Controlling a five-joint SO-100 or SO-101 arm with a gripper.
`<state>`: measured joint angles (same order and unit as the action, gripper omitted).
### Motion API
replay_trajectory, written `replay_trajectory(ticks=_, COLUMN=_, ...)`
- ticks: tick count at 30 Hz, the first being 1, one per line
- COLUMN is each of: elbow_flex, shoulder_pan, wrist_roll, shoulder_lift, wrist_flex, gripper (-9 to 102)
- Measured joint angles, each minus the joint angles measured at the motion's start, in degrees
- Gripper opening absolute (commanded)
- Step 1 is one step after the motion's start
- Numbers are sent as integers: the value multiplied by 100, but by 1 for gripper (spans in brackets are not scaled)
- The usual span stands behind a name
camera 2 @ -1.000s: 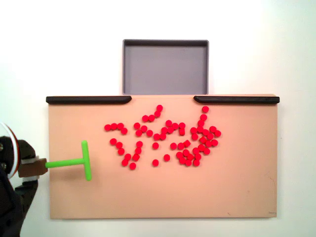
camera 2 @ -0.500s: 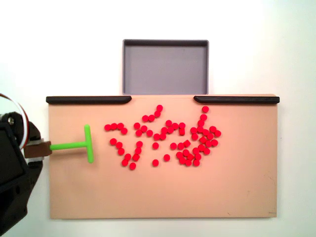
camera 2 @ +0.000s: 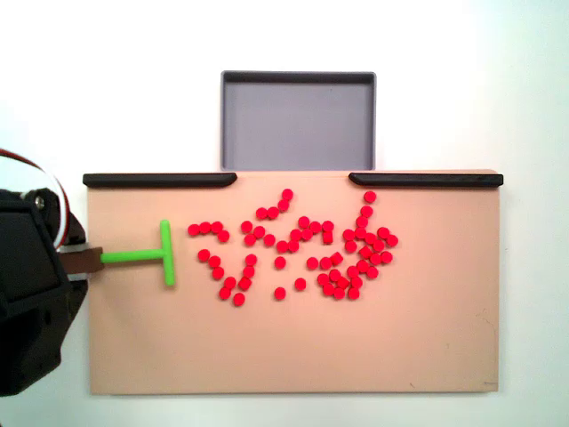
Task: Gather the left side granules
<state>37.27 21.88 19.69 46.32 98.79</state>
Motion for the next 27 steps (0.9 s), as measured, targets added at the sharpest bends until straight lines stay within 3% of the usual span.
replay_trajectory(ticks=27, elbow_flex=0, shoulder_pan=-185, wrist_roll=-114, shoulder_lift=-229, wrist_flex=-9, gripper=0)
